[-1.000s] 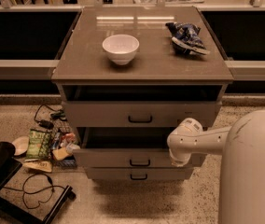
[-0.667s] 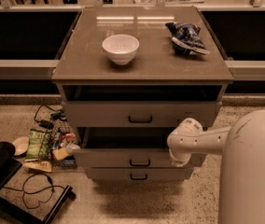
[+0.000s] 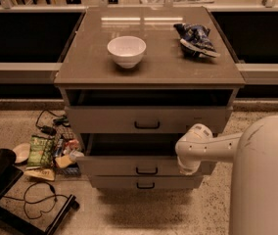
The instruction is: Open middle drawer
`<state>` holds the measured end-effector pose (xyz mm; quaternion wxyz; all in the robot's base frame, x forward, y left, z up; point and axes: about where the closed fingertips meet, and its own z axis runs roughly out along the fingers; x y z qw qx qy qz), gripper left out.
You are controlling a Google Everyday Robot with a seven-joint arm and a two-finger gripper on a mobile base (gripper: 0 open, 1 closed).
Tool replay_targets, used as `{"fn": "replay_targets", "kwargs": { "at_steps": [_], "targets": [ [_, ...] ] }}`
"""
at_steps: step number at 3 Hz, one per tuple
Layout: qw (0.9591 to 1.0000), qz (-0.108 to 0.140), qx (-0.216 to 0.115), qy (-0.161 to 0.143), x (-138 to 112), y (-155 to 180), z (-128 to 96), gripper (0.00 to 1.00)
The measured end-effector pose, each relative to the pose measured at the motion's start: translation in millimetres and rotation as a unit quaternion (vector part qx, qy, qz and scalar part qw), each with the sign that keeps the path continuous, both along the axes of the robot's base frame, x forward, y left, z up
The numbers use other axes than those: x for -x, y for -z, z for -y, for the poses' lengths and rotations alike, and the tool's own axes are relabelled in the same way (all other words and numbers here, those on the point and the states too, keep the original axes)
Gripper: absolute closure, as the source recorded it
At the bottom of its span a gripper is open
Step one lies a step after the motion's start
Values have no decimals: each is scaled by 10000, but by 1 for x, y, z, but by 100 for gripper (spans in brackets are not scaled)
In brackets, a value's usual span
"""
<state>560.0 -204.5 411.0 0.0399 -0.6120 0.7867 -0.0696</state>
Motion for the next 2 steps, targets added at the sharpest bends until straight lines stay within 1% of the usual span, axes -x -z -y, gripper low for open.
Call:
{"fn": "replay_targets", "kwargs": {
  "at_steps": [1,2],
  "targets": [
    [10000,0,0,0,0,0,0,20],
    [10000,0,0,0,0,0,0,0]
  ]
}}
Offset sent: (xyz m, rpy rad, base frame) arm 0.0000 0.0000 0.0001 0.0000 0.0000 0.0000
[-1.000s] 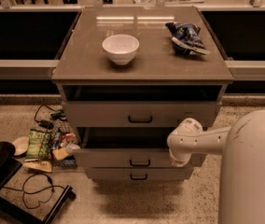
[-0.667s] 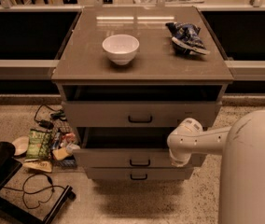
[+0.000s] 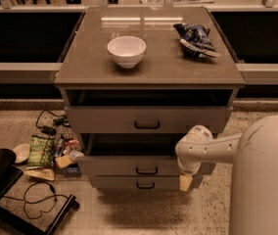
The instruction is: Open middle drawer
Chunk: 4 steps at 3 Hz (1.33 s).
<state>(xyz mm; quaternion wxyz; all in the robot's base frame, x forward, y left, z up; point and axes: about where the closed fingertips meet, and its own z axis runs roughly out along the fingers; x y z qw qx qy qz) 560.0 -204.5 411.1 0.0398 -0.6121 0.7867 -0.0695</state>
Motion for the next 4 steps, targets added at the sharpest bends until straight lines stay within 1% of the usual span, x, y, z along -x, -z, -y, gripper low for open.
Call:
{"fn": "replay_targets", "kwargs": {
  "at_steps": [1,2,3,4],
  "targets": [
    [10000,0,0,0,0,0,0,0],
    [9996,-166,-230,41,-14,-1,7,0],
    [9996,-160,-241,9,-15,-1,6,0],
    [9994,-198,-267,98,-4,3,6,18]
  ]
}}
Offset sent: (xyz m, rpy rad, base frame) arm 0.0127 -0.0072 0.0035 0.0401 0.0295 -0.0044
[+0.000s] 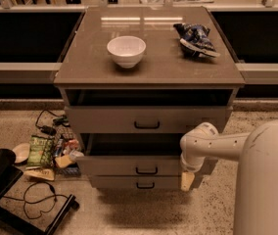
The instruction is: Open middle drawer
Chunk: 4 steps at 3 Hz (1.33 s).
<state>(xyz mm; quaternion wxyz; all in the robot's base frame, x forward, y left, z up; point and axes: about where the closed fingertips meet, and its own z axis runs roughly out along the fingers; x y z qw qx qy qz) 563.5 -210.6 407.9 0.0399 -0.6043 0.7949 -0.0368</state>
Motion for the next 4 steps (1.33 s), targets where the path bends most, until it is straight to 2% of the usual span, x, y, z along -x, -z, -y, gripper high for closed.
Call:
{"fn": "replay_targets", "kwargs": {
  "at_steps": [1,2,3,4],
  "targets": [
    [9995,-223,-51,227,29,6,4,41],
    [9994,-249,-54,245,32,7,4,72],
    [9994,-250,-53,246,32,7,4,95],
    [9979,-481,-9,437,58,5,9,100]
  ]
}}
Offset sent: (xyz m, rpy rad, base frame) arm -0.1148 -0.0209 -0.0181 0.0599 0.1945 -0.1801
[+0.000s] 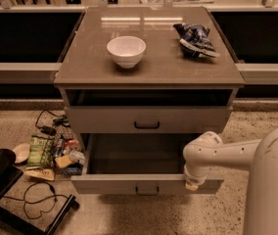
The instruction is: Open middle drawer
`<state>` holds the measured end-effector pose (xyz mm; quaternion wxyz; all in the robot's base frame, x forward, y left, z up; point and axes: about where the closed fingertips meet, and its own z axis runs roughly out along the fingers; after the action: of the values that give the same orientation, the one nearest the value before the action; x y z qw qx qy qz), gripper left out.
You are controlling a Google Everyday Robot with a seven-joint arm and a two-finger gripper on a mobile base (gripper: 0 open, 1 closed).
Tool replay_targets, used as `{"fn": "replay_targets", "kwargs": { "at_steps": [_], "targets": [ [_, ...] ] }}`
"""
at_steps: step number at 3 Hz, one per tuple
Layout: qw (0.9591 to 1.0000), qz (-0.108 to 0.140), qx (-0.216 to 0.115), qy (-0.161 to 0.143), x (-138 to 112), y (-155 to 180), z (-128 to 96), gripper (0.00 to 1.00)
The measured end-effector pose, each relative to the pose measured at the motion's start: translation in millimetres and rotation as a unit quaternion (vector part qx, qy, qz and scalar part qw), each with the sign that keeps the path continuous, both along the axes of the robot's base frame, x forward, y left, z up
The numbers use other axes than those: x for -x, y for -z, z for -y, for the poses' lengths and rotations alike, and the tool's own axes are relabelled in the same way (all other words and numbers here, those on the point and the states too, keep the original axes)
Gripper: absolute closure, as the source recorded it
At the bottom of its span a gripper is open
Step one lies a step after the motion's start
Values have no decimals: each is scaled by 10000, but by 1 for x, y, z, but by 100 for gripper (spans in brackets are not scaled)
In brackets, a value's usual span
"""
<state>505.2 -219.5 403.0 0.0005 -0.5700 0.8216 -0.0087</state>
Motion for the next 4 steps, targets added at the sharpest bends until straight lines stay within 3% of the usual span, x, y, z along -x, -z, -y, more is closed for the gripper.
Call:
{"fn": "replay_targets", "kwargs": {
  "at_steps": [1,2,3,4],
  "targets": [
    [10000,0,0,0,-1,0,0,100],
    [9992,-304,113,218,24,-3,5,100],
    [9992,-307,113,219,23,-3,4,100],
    [9963,-755,99,396,51,2,7,100]
  ]
}}
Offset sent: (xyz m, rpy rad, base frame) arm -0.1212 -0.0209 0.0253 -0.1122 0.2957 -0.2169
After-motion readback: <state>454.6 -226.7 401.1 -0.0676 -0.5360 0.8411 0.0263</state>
